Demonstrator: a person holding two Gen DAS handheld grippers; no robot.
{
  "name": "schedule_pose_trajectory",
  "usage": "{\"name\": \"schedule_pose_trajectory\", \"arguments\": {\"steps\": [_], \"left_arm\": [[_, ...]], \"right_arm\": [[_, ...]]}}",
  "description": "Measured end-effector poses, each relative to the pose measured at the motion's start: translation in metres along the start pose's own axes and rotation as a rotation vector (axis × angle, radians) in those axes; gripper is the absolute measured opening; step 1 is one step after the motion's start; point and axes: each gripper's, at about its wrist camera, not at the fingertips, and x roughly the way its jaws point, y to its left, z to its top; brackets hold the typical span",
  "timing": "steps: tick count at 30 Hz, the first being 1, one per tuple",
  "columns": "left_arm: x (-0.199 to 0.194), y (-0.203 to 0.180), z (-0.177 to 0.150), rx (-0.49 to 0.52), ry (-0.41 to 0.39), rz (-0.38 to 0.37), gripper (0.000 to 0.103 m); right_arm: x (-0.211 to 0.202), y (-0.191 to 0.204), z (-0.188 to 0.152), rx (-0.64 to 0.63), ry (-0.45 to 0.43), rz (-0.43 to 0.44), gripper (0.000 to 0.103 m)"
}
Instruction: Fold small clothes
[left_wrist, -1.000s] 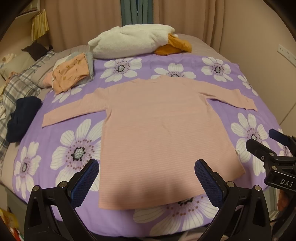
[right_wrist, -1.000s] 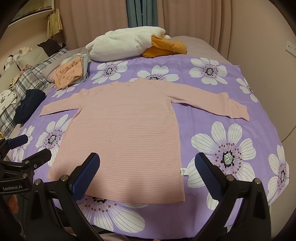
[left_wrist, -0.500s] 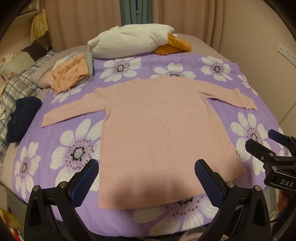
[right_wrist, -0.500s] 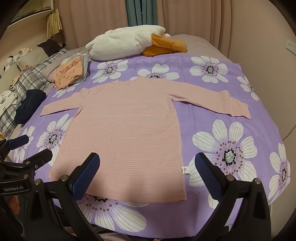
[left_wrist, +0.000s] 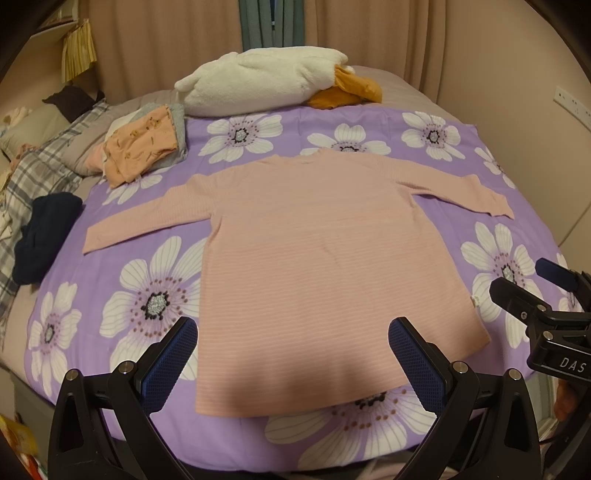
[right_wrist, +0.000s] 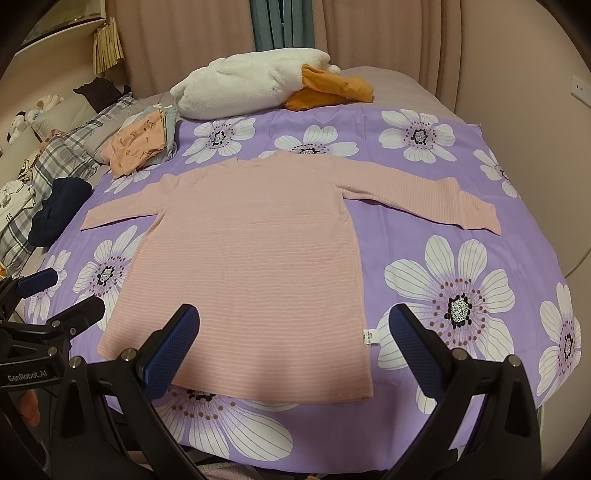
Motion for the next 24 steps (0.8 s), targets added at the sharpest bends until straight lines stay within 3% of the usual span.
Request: {"name": "schedule_pose_trajectory", "arguments": {"steps": [12,16,20,24], "left_arm": [[0.019,0.0,-0.005,0.031,0.017,0.036,0.102],[0.052,0.012,-0.007,0.027,0.097,0.076,0.102],[0.083,0.033,-0.017,-0.038,0.258,0.072,0.102],[0.099,0.05,-0.021,-0.159,0.267,-0.041,0.102]], "right_arm": [[0.011,-0.004,-0.004,0.022,0.019,0.019,0.103],[0.034,-0.024,-0.015,0.161,0.051,0.179,0.103],[0.058,-0.048,-0.03,0.322,0.092,0.284,0.103],[0.073,-0.087,-0.04,0.444,0.054,0.274,0.103]]}}
